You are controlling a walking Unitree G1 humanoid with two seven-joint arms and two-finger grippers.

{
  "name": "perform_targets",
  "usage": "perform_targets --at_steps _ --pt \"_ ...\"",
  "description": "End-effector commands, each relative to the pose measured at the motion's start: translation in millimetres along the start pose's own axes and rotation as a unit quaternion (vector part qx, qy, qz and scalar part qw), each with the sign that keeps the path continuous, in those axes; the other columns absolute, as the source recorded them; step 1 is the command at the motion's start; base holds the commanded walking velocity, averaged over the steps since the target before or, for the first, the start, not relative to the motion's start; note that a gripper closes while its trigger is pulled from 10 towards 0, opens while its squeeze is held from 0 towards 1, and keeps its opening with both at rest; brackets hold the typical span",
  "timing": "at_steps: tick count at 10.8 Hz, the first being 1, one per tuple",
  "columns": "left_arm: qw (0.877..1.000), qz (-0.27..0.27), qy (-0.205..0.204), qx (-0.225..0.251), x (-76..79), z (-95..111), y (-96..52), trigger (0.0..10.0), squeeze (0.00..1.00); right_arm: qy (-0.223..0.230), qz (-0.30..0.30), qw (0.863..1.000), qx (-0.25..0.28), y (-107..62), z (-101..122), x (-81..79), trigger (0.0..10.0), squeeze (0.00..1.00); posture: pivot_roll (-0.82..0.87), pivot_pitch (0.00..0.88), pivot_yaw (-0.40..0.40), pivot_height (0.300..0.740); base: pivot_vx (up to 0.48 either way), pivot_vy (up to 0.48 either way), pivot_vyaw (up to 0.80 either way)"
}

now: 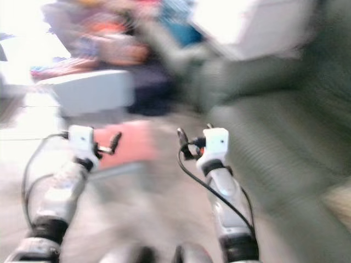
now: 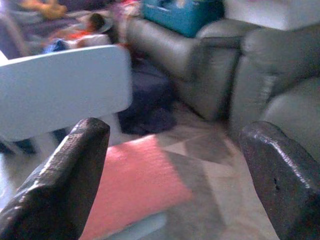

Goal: Move the pillow to the sofa

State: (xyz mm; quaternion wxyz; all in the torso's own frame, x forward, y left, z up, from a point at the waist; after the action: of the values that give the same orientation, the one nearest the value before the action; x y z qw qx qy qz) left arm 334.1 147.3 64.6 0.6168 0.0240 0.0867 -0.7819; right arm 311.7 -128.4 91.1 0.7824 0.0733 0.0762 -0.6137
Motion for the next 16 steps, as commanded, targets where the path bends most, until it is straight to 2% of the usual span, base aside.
perform_targets --at_steps 1,4,7,9,10,11,16 --pt "1.0 0.007 0.009 -0.009 -2.6 -4 -0.8 10.0 0.0 0.004 -0.002 1.0 0.003 -1.6 0 0.7 10.0 0.0 -0.08 0.072 -0.002 0.74 0.0 0.244 0.8" --pt "1.0 0.007 0.012 -0.01 -1.2 -6 -4.0 10.0 0.0 0.01 -0.008 1.0 -0.005 -5.5 -5 1.8 10.0 0.0 -0.07 0.084 -0.01 0.74 0.0 0.0 0.21" --pt "1.0 0.009 -0.015 -0.021 -0.8 -12 -8.6 10.0 0.0 0.012 -0.01 1.0 -0.006 -8.9 -6 1.5 10.0 0.0 -0.07 0.091 -0.013 0.74 0.0 0.0 0.0" --pt "1.0 0.011 -0.011 -0.019 -4.5 -10 -6.6 10.0 0.0 -0.001 0.002 1.0 0.004 -5.2 -2 -3.4 10.0 0.0 -0.06 0.093 -0.011 0.74 0.0 0.0 0.0" --pt "1.0 0.012 -0.01 -0.019 -5.3 -10 -6.3 10.0 0.0 -0.013 0.002 1.0 0.01 -4.4 2 -3.2 10.0 0.0 -0.06 0.095 -0.011 0.74 0.0 0.0 0.8" --pt "1.0 0.013 -0.01 -0.02 -5.9 -10 -6.3 10.0 0.0 -0.01 0.003 1.0 0.016 -3.0 5 -4.3 10.0 0.0 -0.06 0.095 -0.01 0.74 0.24 0.0 0.8" --pt "1.0 0.007 -0.018 -0.02 -0.2 -11 -6.0 10.0 0.0 -0.004 0.005 1.0 0.012 -1.3 4 -4.4 10.0 0.0 -0.07 0.094 -0.013 0.74 0.357 0.145 0.0"
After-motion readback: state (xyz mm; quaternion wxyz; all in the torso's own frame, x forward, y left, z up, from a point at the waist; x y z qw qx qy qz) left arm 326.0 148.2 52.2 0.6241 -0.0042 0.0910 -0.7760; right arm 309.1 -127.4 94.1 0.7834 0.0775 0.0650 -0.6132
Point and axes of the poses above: a point about 5 cm out from each wrist's last joint towards the gripper, its own y axis pointing out of the wrist towards the gripper, its own z axis along the axis of the wrist's last joint, x = y × z, the point moved 3 cm from there along y, pointing out of the wrist towards the gripper, and after that the axes turned 9 degrees about y, right-handed, at the moved point
